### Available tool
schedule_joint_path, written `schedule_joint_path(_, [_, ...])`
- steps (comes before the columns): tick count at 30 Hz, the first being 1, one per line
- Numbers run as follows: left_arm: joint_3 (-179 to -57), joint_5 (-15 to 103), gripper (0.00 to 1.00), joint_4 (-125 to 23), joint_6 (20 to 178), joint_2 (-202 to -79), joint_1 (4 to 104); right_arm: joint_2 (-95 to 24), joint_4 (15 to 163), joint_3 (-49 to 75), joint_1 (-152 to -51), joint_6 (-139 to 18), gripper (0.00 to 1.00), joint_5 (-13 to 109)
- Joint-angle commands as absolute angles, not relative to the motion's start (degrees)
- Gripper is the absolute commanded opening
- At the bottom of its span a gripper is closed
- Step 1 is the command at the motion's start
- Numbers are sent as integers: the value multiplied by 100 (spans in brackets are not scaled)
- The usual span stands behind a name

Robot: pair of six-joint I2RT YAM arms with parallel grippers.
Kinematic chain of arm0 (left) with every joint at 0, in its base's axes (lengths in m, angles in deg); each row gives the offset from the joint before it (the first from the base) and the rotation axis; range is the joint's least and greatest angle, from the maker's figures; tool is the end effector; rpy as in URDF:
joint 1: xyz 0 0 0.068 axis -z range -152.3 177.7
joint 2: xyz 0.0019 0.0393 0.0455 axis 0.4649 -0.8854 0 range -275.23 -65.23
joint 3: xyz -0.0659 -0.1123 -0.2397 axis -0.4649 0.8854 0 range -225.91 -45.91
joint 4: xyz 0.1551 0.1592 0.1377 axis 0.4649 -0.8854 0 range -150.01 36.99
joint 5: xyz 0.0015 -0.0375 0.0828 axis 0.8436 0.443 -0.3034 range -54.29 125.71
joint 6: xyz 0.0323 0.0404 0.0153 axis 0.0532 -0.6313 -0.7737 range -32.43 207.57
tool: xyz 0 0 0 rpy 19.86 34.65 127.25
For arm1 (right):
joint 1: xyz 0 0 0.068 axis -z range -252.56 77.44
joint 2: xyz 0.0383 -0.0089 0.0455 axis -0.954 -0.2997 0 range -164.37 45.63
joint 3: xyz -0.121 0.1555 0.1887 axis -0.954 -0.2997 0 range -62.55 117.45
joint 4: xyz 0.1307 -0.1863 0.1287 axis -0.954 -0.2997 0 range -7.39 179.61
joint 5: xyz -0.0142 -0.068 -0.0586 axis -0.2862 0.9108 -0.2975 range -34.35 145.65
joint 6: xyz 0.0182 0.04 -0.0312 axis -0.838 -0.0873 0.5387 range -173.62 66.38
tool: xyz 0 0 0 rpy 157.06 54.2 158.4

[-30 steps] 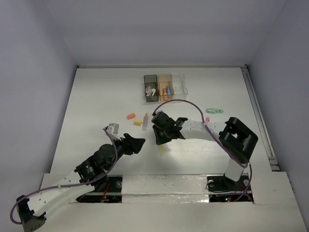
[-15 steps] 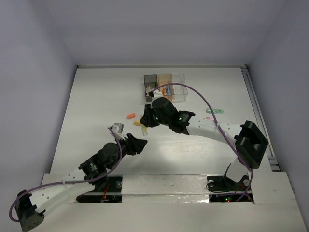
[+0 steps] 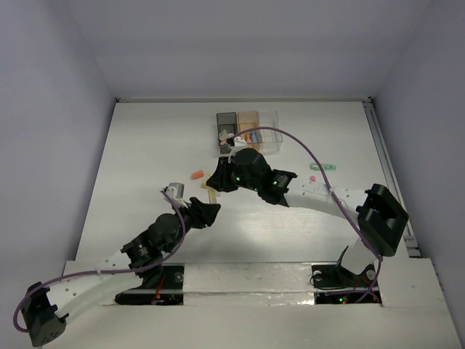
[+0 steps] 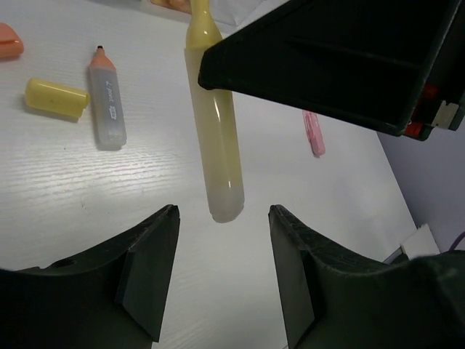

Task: Sort the stationery into containers
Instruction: Pick up the pen from the center of the board.

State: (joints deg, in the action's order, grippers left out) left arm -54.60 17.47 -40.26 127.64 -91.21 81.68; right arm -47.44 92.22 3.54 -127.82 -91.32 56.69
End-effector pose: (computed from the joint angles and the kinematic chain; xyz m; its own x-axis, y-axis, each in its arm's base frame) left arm 0.0925 -0.1082 0.2050 -0.4120 -0.4731 -0.7787 0.4174 0.6617 -0.6228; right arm 0.2167 0.3114 0.2742 -0.6827 0.0883 -0.7254 -0.4990 0.6688 0.5511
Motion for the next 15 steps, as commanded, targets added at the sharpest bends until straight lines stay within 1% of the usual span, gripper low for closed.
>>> schedule_joint_path(1, [-5496, 1479, 48, -3701, 12598, -8967, 8184, -4376, 9647, 267, -12846, -9230, 4, 5609])
schedule_joint_path(7, [-5558, 1374, 50, -3781, 12562, -8852, 8184, -4261, 9699, 153, -12846, -9308, 4, 5258])
schedule_joint_path(15, [-5610, 1409, 49, -3667, 12536, -8852, 8184, -4366, 9919, 135, -12846, -9432, 3, 4819])
